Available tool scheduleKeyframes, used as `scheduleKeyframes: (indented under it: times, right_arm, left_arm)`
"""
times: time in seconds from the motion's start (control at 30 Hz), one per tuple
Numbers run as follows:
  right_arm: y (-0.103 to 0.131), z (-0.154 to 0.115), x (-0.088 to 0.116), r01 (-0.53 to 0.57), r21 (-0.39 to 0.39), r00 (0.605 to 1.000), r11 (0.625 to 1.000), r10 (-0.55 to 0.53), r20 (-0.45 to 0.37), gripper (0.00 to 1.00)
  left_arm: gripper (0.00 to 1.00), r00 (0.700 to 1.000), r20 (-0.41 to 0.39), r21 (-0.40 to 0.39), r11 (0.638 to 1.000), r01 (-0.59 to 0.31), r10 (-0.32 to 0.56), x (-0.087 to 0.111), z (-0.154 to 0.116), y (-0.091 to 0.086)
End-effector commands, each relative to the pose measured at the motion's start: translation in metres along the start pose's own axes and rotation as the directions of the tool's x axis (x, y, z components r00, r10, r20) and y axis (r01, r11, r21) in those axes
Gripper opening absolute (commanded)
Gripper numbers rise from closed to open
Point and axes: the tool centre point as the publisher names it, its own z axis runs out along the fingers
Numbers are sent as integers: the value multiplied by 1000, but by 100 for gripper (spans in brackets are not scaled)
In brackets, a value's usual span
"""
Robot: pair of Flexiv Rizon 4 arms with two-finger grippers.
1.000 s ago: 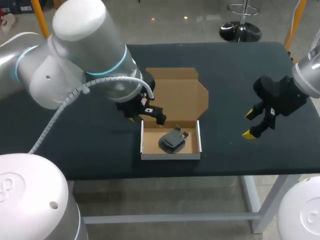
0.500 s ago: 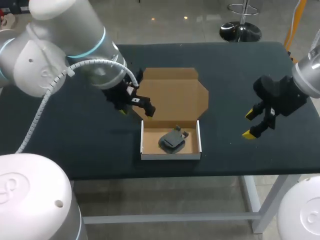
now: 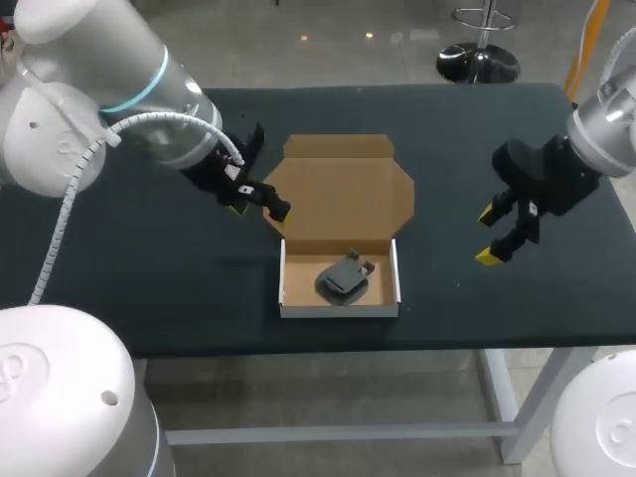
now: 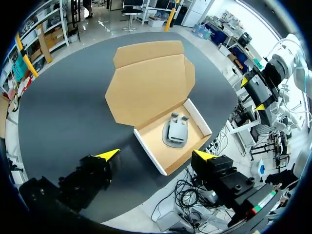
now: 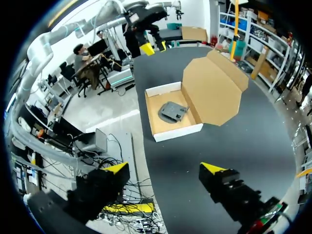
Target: Assemble the packaging by folding the flat box into shape, placing the metal phone stand inside, and closing the box properly
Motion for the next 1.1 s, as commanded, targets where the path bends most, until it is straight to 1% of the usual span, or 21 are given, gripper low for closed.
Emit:
scheduleKeyframes:
  times: [0.03, 0.07, 0.13, 0.23, 0.33, 0.4, 0.47, 0.57, 0.67, 0.77, 0.97, 1.03, 1.1]
  right_arm:
    - [15, -4, -15, 24, 37, 995, 999, -20, -96, 100]
    - [18, -5, -17, 32, 43, 995, 999, -27, -100, 100]
    - [23, -8, -21, 51, 52, 992, 997, -45, -114, 100]
    - [32, -13, -26, 77, 60, 990, 995, -69, -123, 100]
    - [40, -17, -31, 105, 73, 987, 992, -95, -130, 100]
    - [46, -20, -34, 120, 85, 985, 989, -108, -131, 100]
    - [51, -21, -37, 132, 92, 984, 987, -118, -136, 100]
    - [57, -23, -41, 143, 110, 982, 984, -126, -142, 100]
    - [63, -23, -44, 152, 128, 980, 980, -132, -151, 100]
    - [69, -24, -46, 157, 146, 978, 977, -133, -160, 100]
    - [75, -26, -47, 157, 168, 978, 973, -129, -167, 100]
    - [77, -27, -46, 157, 171, 977, 973, -128, -168, 100]
    - [79, -28, -46, 156, 176, 977, 972, -127, -169, 100]
  left_arm:
    - [100, 993, -112, 58, 998, -24, 31, -21, 4, 3]
    - [100, 994, -101, 70, 997, -29, 36, -27, 4, 1]
    - [100, 991, -128, 93, 995, -36, 48, -36, 5, -2]
    - [100, 988, -136, 130, 990, -62, 79, -45, 7, -7]
    - [100, 985, -139, 150, 985, -80, 101, -54, 11, -11]
    - [100, 986, -123, 161, 982, -93, 114, -60, 16, -15]
    - [100, 991, -83, 165, 982, -88, 103, -66, 22, -19]
    - [100, 991, -62, 182, 978, -105, 118, -73, 28, -24]
    - [100, 988, -71, 207, 971, -123, 140, -82, 33, -30]
    - [100, 979, -111, 248, 958, -142, 174, -91, 35, -36]
    - [100, 957, -179, 298, 940, -168, 228, -102, 38, -48]
    - [100, 950, -195, 311, 934, -176, 244, -105, 41, -52]
    - [100, 952, -201, 298, 940, -167, 233, -106, 45, -56]
